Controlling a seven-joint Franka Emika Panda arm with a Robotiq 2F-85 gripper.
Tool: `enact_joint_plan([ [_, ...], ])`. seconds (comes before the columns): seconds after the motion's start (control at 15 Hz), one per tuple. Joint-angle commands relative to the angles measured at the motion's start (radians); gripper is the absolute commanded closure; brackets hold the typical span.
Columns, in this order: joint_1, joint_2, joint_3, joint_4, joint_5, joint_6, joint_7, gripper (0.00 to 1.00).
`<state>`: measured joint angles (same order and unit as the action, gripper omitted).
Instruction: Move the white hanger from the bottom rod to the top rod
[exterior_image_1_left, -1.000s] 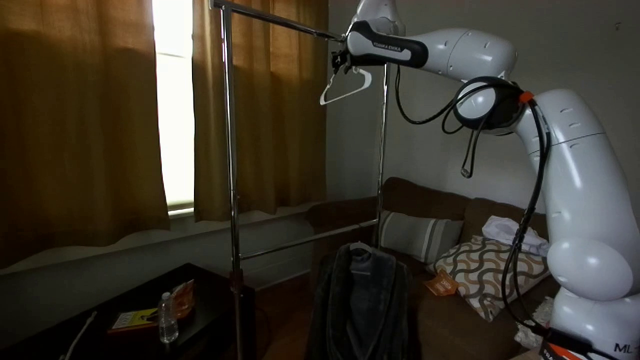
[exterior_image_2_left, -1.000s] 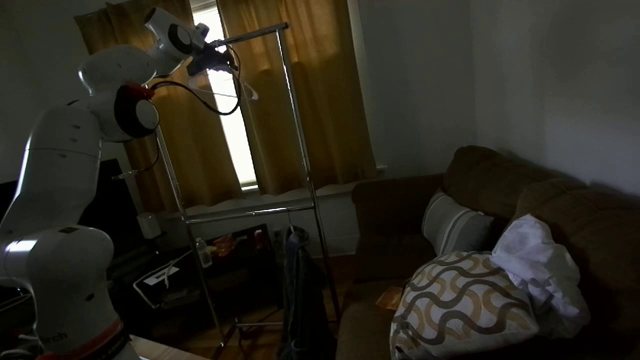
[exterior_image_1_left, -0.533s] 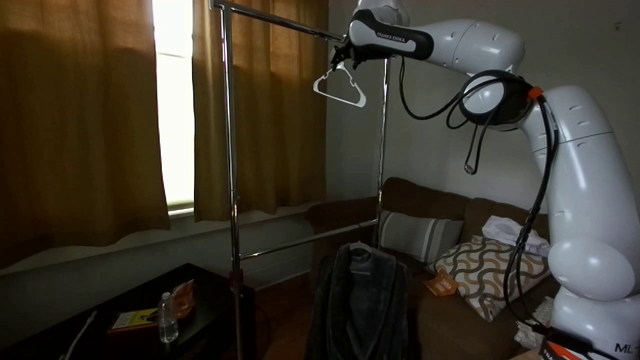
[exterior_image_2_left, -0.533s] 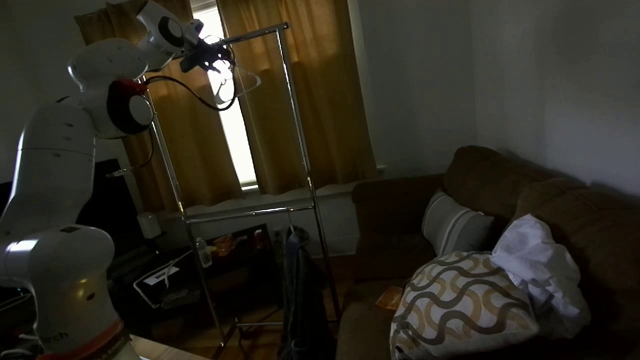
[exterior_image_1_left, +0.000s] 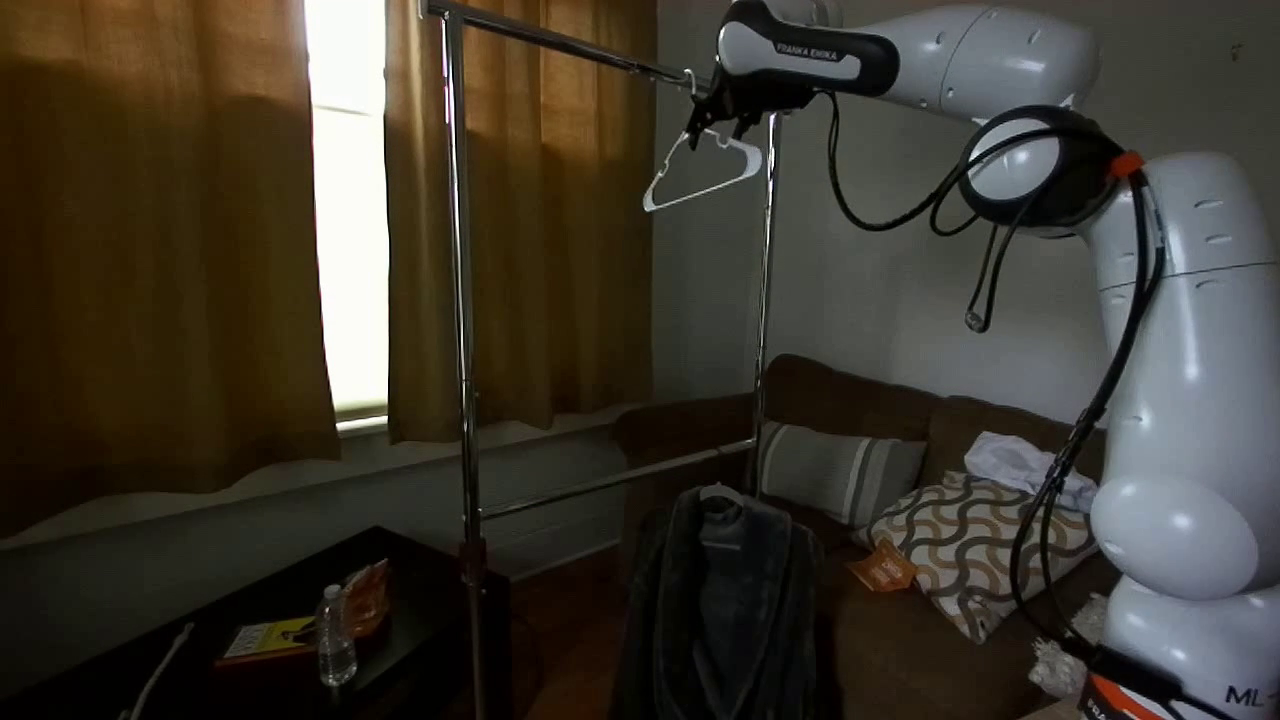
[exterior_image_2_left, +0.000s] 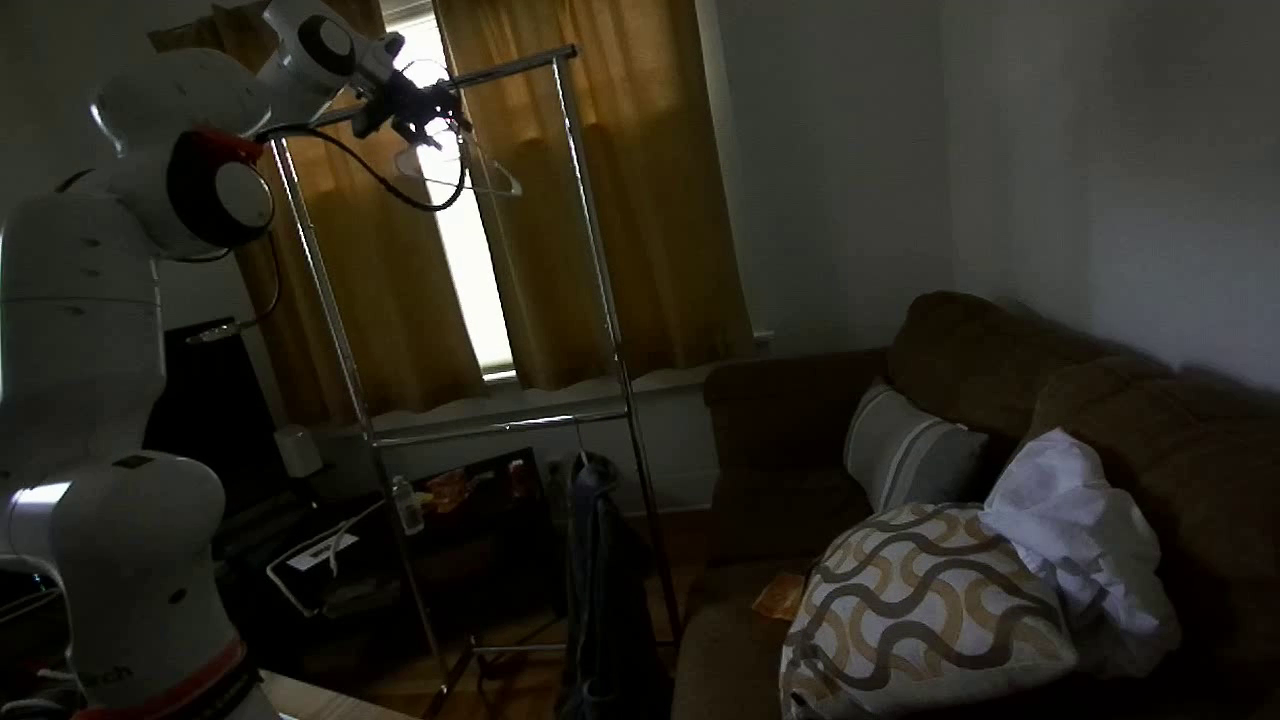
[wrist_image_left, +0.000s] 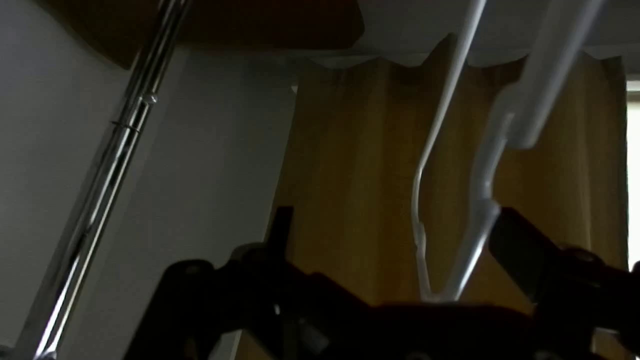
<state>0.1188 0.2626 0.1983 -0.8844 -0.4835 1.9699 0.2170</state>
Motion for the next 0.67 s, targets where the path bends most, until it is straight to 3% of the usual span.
enact_joint_plan([
  [0.0, -0.068, -0.147, 0.001, -0.238, 0.09, 0.011, -0.003, 0.0],
  [0.6, -0.145, -0.367, -0.017, -0.619, 0.331, 0.151, -0.088, 0.0],
])
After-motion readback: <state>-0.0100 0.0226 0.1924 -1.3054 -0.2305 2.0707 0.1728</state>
